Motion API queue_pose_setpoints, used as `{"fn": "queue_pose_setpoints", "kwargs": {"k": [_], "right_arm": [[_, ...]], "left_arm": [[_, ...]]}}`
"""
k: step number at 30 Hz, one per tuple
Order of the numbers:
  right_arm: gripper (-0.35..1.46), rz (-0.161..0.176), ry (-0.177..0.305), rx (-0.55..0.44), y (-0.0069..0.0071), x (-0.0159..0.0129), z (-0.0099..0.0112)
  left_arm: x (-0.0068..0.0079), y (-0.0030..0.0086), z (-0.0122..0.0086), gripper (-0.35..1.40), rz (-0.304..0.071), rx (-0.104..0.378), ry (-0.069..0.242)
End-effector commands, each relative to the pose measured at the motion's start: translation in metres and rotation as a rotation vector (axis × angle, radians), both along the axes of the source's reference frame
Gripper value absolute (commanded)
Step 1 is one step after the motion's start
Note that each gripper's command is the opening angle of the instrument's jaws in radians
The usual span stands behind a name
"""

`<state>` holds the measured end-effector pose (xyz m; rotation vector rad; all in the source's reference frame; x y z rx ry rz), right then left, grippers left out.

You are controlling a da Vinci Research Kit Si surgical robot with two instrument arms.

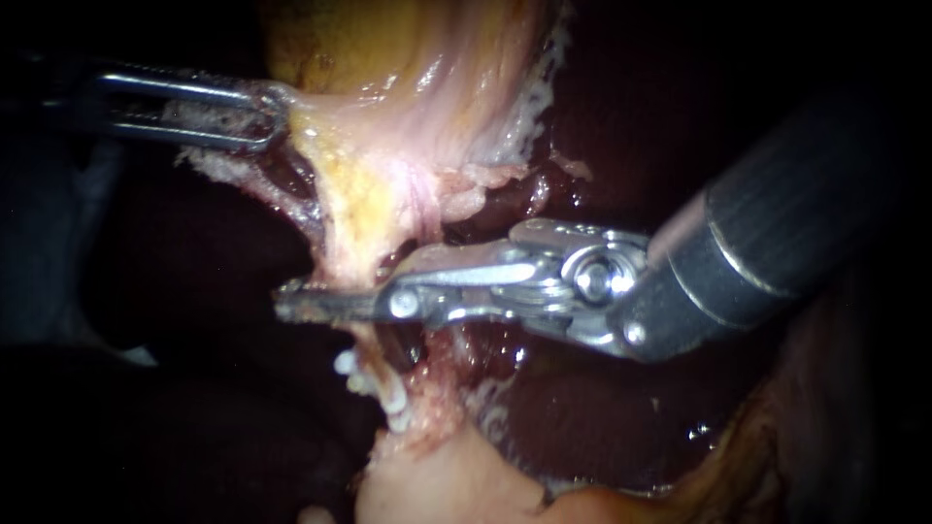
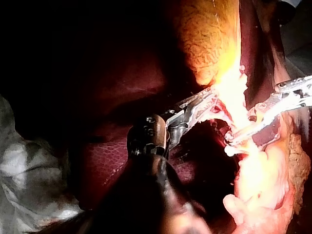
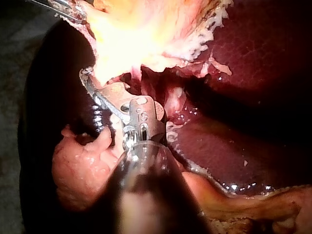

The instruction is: Going back third clip left tube

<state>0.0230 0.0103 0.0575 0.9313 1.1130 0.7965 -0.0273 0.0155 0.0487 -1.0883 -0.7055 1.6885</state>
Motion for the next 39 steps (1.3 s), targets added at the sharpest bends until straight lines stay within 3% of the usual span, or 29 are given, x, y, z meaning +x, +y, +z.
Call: {"fn": "queue_pose_setpoints", "kwargs": {"k": [1, 6, 9, 11, 13, 16, 21, 26, 33, 39], "right_arm": [[-0.35, 0.002, -0.002, -0.001, 0.0000, 0.0000, 0.0000], [-0.32, -0.012, 0.012, 0.005, 0.0000, 0.0000, 0.0001], [0.15, 0.011, 0.062, -0.012, 0.0001, 0.0004, 0.0002], [0.34, 0.018, 0.082, -0.051, 0.0002, 0.0010, 0.0004], [0.42, 0.020, 0.090, -0.075, 0.0003, 0.0014, 0.0007], [0.44, 0.013, 0.096, -0.119, 0.0001, 0.0015, 0.0014], [0.48, 0.042, 0.073, -0.210, 0.0006, 0.0011, 0.0030], [0.50, 0.021, 0.053, -0.324, 0.0009, -0.0006, 0.0036], [0.50, -0.008, 0.064, -0.540, 0.0001, -0.0046, 0.0032], [0.50, -0.040, 0.092, -0.612, -0.0006, -0.0090, 0.0026]], "left_arm": [[0.0000, 0.0000, 0.0000, -0.35, 0.000, 0.000, 0.000], [0.0000, 0.0000, 0.0000, -0.35, 0.000, 0.000, 0.000], [0.0000, 0.0000, 0.0000, -0.35, 0.000, 0.000, 0.000], [0.0000, 0.0000, 0.0000, -0.35, 0.000, 0.000, 0.000], [0.0000, 0.0000, 0.0000, -0.35, 0.000, 0.000, 0.000], [0.0000, 0.0000, -0.0001, -0.35, 0.000, 0.000, 0.000], [0.0001, -0.0001, -0.0001, -0.35, 0.000, 0.000, 0.000], [0.0002, -0.0001, -0.0001, -0.35, 0.001, 0.000, 0.000], [0.0004, -0.0001, -0.0001, -0.35, 0.002, 0.000, -0.001], [0.0005, -0.0002, -0.0002, -0.35, 0.002, 0.000, -0.001]]}}
